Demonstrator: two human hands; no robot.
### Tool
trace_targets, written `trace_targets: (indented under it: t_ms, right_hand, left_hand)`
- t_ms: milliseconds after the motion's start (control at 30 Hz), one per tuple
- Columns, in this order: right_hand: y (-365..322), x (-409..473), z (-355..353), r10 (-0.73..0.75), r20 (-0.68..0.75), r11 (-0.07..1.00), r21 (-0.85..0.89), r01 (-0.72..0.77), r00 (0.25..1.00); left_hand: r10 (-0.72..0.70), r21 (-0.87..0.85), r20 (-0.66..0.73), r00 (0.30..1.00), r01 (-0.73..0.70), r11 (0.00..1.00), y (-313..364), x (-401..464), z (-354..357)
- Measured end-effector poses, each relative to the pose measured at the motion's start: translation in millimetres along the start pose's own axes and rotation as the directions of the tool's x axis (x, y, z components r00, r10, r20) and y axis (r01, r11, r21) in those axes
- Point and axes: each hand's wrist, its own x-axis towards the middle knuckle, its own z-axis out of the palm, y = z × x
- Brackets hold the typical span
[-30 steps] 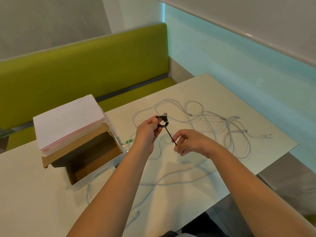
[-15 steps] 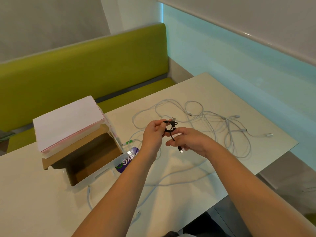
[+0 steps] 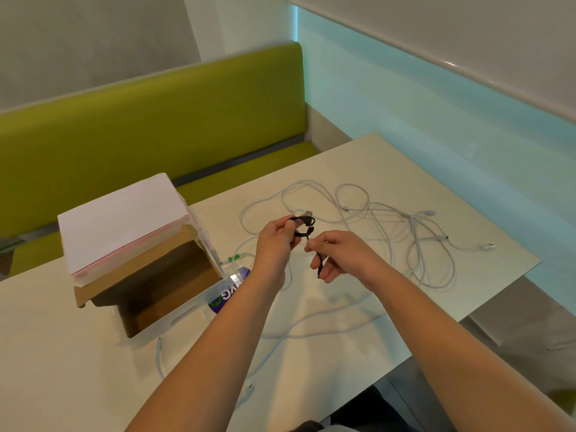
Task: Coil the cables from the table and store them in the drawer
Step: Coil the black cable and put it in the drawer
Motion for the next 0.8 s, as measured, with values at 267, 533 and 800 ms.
trace_targets:
  t_ms: [267, 533, 800]
  right_hand:
    - [-4, 7, 1, -0.013, -0.086, 0.973, -0.230, -0.007, 0.996]
    - [3, 7, 2, -0.132, -0.206, 0.977, -0.194, 0.092, 0.970]
    - [4, 9, 1, -0.117, -0.276, 0.956, -0.290, 0.033, 0.954]
  left_hand:
    - [-0.037, -0.085, -0.033, 0.999, 0.034, 0.996, 6, 6, -1]
    - [-0.171, -0.142, 0.169, 0.971, 0.196, 0.970, 13, 5, -18]
    - [-0.192, 0.006, 0.171, 0.966, 0.194, 0.981, 5, 8, -17]
